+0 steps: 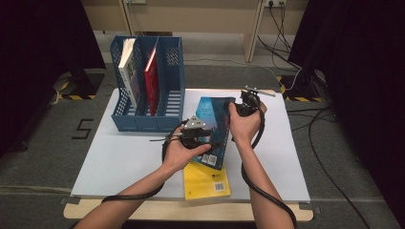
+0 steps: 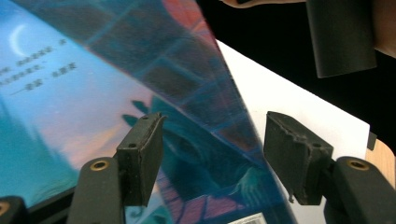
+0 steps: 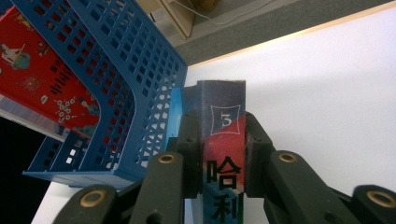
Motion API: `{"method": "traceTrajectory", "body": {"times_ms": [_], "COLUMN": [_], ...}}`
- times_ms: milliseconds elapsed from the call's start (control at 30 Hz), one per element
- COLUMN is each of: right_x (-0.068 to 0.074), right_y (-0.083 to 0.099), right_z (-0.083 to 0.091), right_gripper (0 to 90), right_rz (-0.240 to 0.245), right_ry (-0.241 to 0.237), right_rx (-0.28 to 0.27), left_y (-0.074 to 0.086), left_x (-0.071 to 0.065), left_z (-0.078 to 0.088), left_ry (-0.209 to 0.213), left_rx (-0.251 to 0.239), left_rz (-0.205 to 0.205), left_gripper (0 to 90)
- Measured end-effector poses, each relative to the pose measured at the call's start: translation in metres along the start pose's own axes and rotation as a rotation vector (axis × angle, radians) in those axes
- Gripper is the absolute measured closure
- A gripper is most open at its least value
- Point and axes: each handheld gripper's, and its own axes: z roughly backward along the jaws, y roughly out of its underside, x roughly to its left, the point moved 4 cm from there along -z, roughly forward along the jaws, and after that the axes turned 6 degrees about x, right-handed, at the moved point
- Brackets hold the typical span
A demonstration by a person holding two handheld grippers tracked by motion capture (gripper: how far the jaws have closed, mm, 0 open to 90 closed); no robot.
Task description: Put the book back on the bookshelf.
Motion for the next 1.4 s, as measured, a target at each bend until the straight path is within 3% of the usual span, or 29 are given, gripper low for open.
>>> {"method": "traceTrajectory", "body": {"times_ms": [433,733,1167,1400], "right_x": [0.005,0.004,0.013,0.018], "right_y": [0.000,0.000,-0.004,-0.004], "right_z": [0.002,0.006,0.024,0.027], "right_gripper": [74.4,74.3,74.4,74.4], "right_rz": [-0.001,0.013,0.035,0.034], "right_ry": [0.004,0.008,0.020,0.006], "right_rx": [-0.009,-0.017,-0.044,-0.046], "left_y": [0.005,0.007,0.005,0.009], "left_x": [-0.006,0.000,0.011,0.020], "left_z": [-0.016,-0.023,-0.026,-0.021], "left_ry": [-0.013,-0.025,-0.137,-0.169], "left_rx": [0.032,0.047,0.052,0.038], "left_rz": [-0.054,-0.072,-0.144,-0.132], "left_gripper": [36.4,36.7,40.1,41.3]}}
